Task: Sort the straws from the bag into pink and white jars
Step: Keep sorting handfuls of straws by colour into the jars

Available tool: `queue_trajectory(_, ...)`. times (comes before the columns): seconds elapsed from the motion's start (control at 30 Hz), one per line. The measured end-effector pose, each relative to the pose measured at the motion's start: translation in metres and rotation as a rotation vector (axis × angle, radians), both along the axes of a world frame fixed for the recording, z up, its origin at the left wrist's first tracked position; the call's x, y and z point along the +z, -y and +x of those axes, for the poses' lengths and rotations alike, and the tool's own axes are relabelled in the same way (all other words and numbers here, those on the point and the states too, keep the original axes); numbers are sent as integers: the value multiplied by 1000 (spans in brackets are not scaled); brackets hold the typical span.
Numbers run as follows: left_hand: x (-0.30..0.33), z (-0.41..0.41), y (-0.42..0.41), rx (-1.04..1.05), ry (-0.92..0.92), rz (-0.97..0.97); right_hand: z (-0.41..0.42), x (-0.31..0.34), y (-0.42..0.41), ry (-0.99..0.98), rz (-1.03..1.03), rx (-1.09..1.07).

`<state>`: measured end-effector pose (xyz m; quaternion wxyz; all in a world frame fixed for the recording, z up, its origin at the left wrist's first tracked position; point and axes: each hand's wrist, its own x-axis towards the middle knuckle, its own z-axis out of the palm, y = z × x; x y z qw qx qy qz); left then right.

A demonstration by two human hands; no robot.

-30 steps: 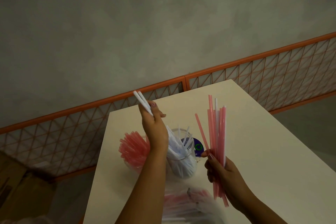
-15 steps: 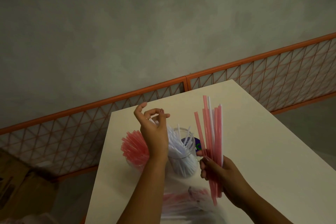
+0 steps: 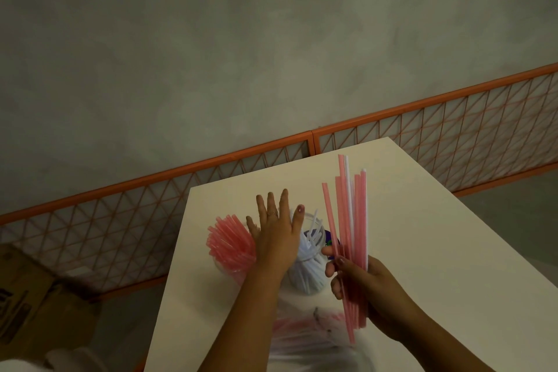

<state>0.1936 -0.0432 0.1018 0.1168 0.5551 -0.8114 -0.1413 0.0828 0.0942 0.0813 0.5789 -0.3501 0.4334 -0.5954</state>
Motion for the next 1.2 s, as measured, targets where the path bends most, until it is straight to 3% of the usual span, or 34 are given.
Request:
queue_trajectory(0.1,10,-5,-12,-23,-267,-169,0,2,-1,4,-13,3)
queue_trajectory(0.2,32,-16,-33,-98,-607,-107,0,4,-2,5,-26,-1)
queue_trajectory(0.37,42,-31,-55,-152,-641,229,3,9,-2,-13,-40,-3)
queue_trajectory(0.5,38,-31,-62,-136,-708,345,5,11,-2,-32,-27,-5)
queue_trajectory(1.0,38,-25,-53,96,-823,273,11,13,-6,-79,20,52)
queue_trajectory(1.1,39,-22,-47,123,-911,293,11,12,-6,-74,22,62)
queue_trajectory(1.2,49,-17,-42,165,-1110,325,10,10,-7,-65,33,76)
